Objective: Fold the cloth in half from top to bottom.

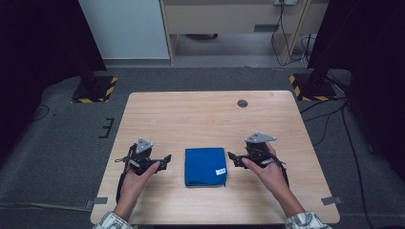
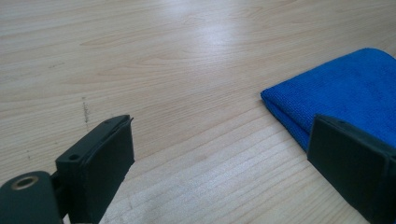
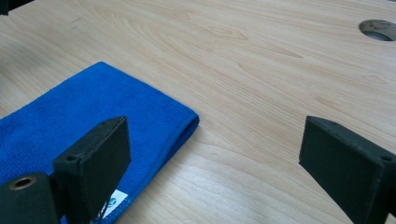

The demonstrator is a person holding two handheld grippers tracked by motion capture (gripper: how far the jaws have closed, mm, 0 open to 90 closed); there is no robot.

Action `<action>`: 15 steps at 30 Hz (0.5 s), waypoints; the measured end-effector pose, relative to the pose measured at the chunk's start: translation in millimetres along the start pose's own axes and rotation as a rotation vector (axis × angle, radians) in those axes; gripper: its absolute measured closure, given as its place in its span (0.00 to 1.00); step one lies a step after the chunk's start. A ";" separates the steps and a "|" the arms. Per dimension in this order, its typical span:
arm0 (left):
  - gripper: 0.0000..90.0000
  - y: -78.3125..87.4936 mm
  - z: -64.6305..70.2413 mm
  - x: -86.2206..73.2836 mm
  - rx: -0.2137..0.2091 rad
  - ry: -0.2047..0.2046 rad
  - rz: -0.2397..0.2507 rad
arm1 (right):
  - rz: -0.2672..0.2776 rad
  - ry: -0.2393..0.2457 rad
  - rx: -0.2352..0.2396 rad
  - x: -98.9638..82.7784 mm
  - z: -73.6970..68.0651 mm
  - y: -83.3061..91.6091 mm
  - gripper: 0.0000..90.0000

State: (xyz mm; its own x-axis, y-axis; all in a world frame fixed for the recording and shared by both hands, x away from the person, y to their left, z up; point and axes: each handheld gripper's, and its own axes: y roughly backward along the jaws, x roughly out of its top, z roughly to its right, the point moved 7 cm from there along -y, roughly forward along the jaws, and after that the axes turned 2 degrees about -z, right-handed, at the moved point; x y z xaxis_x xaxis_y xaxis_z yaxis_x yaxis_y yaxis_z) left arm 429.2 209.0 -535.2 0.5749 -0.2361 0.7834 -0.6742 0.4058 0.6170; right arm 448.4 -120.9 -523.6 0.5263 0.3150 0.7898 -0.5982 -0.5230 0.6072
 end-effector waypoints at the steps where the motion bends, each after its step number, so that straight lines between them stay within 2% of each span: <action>1: 0.07 0.0 0.0 0.0 0.001 -0.001 0.000 | 0.007 0.000 -0.004 -0.3 2.8 1.7 0.10; 15: 0.07 -0.6 -5.9 -4.5 0.014 -0.005 -0.021 | 0.035 -0.052 -0.059 -12.5 39.6 21.9 0.09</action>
State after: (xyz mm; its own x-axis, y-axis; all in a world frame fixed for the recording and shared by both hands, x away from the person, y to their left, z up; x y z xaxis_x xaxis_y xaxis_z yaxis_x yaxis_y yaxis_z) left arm 429.7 215.0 -539.6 0.5868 -0.2494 0.7704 -0.6683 0.3880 0.6347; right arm 452.7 -167.6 -523.6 0.5338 0.2552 0.8062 -0.6507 -0.4849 0.5844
